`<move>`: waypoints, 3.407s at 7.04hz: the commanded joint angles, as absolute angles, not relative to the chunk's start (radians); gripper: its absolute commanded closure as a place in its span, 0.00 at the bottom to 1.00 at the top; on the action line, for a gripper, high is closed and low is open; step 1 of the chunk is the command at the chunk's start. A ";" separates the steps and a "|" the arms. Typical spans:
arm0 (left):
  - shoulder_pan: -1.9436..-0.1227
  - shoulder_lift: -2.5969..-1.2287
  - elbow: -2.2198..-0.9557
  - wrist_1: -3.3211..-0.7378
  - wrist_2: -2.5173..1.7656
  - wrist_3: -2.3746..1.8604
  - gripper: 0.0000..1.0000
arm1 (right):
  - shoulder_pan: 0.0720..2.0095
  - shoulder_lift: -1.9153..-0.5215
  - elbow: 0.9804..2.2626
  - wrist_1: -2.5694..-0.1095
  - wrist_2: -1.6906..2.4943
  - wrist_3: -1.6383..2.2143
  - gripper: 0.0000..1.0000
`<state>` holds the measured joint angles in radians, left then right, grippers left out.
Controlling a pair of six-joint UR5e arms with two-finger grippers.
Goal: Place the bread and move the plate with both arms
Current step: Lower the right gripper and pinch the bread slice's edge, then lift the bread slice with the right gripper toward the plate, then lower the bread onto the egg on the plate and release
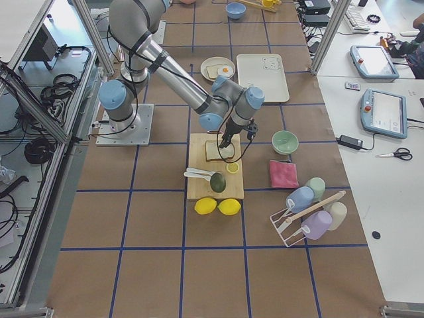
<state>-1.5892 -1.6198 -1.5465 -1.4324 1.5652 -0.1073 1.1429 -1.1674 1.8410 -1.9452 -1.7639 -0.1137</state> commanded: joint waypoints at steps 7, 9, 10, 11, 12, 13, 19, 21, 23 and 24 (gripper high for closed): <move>-1.580 -1.605 -1.563 -1.419 1.566 -0.083 0.00 | 1.144 -1.181 1.835 -1.928 -1.750 -0.100 1.00; -1.588 -1.605 -1.560 -1.417 1.568 -0.075 0.00 | 1.144 -1.207 1.816 -1.902 -1.749 -0.095 1.00; -1.588 -1.605 -1.568 -1.417 1.568 -0.075 0.00 | 1.146 -1.219 1.787 -1.851 -1.747 -0.094 1.00; -1.589 -1.600 -1.571 -1.419 1.568 -0.077 0.00 | 1.155 -1.236 1.728 -1.768 -1.747 -0.086 1.00; -1.588 -1.600 -1.571 -1.419 1.568 -0.075 0.00 | 1.167 -1.241 1.670 -1.681 -1.740 -0.028 1.00; -1.589 -1.601 -1.569 -1.417 1.566 -0.078 0.00 | 1.214 -1.241 1.620 -1.628 -1.727 -0.015 1.00; -1.589 -1.606 -1.565 -1.416 1.566 -0.077 0.00 | 1.768 -1.244 1.481 -1.571 -1.561 0.562 1.00; -1.591 -1.601 -1.568 -1.416 1.568 -0.078 0.00 | 1.912 -1.194 1.474 -1.632 -1.542 0.685 1.00; -1.591 -1.608 -1.565 -1.416 1.566 -0.078 0.00 | 1.968 -1.140 1.474 -1.712 -1.476 0.762 1.00; -1.591 -1.602 -1.569 -1.417 1.568 -0.078 0.00 | 1.974 -1.125 1.474 -1.750 -1.471 0.756 1.00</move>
<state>-1.5907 -1.6044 -1.5662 -1.4166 1.5667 -0.0782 1.9566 -1.1480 1.4742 -1.7031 -1.4956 0.7438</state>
